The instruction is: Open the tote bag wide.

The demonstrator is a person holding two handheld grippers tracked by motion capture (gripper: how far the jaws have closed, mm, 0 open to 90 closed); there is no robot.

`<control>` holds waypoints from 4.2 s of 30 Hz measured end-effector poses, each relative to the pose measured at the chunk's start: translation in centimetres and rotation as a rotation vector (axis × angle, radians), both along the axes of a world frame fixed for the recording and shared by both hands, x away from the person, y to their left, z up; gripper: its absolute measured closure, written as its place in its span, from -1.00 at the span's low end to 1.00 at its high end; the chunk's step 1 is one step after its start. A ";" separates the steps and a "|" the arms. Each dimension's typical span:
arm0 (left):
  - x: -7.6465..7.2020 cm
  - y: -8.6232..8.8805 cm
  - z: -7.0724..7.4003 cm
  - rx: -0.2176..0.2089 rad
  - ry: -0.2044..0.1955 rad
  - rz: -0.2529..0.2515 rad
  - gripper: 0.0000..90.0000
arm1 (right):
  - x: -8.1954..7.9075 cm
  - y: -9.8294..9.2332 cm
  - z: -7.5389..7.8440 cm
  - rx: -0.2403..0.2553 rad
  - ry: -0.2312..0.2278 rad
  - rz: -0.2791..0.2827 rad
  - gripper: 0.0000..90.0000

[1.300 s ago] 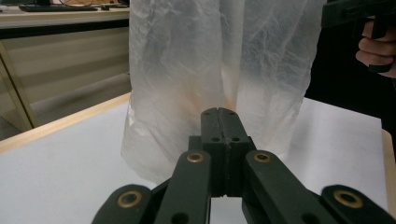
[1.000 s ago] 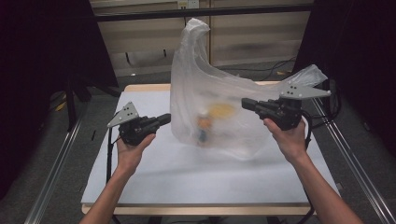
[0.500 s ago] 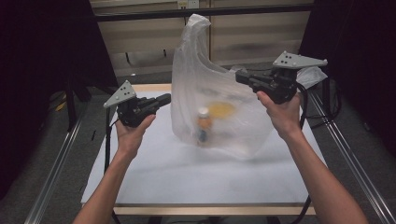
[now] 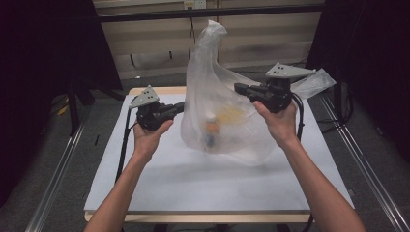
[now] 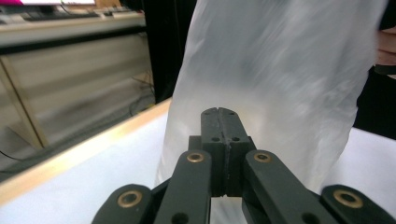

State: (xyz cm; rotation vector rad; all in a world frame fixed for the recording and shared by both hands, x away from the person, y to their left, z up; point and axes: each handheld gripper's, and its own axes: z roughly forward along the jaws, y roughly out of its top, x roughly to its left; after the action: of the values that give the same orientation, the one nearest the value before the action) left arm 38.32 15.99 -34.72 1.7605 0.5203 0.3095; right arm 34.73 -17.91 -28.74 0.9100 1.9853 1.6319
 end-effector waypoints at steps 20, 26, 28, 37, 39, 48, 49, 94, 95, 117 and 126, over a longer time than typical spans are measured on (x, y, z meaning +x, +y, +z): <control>-3.4 1.3 3.3 -0.131 -0.081 -0.059 1.00 | 2.6 6.4 -5.5 -0.012 0.056 0.084 1.00; -2.1 0.9 4.5 -0.128 -0.099 -0.049 1.00 | 2.6 7.2 -6.2 -0.021 0.067 0.107 1.00; -1.5 0.6 5.4 -0.128 -0.100 -0.053 1.00 | 2.5 7.4 -6.4 -0.024 0.070 0.118 1.00; -1.4 -0.6 6.5 -0.146 -0.119 -0.138 1.00 | 2.6 7.8 -6.8 -0.035 0.080 0.117 1.00; -1.3 -1.1 5.4 -0.109 -0.096 -0.128 1.00 | 2.6 8.0 -7.0 -0.033 0.082 0.124 1.00; 0.0 -1.5 -1.0 -0.027 0.029 -0.090 1.00 | 1.5 9.2 -9.3 -0.047 0.096 0.164 1.00; 0.0 -1.4 -1.6 -0.024 0.038 -0.089 1.00 | 1.4 9.3 -9.6 -0.053 0.096 0.169 1.00; 1.1 -0.9 -9.2 0.204 0.197 -0.087 1.00 | -2.0 5.4 -15.5 -0.204 0.213 0.181 1.00; 0.9 -0.8 -8.7 0.185 0.185 -0.088 1.00 | -2.2 5.0 -15.1 -0.187 0.205 0.178 1.00; -3.1 -5.0 2.4 0.041 -0.039 -0.250 1.00 | -4.0 -1.3 -5.8 -0.059 0.053 0.112 1.00; -4.0 -9.0 0.0 0.183 -0.006 -0.333 1.00 | -0.6 0.0 -5.8 -0.068 0.073 0.105 1.00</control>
State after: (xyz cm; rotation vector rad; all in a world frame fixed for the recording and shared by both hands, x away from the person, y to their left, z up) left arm 34.30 6.98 -34.76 1.9865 0.1918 0.1305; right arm 34.14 -17.88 -34.52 0.8654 2.1576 1.5969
